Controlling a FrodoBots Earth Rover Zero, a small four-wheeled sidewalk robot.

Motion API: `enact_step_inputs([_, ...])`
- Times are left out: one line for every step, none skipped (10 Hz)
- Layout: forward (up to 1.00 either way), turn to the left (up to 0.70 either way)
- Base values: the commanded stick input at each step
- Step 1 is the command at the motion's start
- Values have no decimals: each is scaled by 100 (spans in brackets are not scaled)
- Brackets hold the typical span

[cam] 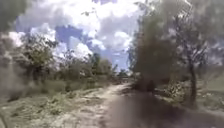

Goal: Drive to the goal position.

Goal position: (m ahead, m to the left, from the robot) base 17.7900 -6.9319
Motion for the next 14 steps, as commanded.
enact_step_inputs([70,0])
enact_step_inputs([70,0])
enact_step_inputs([70,0])
enact_step_inputs([70,0])
enact_step_inputs([70,0])
enact_step_inputs([70,0])
enact_step_inputs([70,0])
enact_step_inputs([70,0])
enact_step_inputs([70,0])
enact_step_inputs([70,0])
enact_step_inputs([70,0])
enact_step_inputs([70,0])
enact_step_inputs([70,0])
enact_step_inputs([70,0])
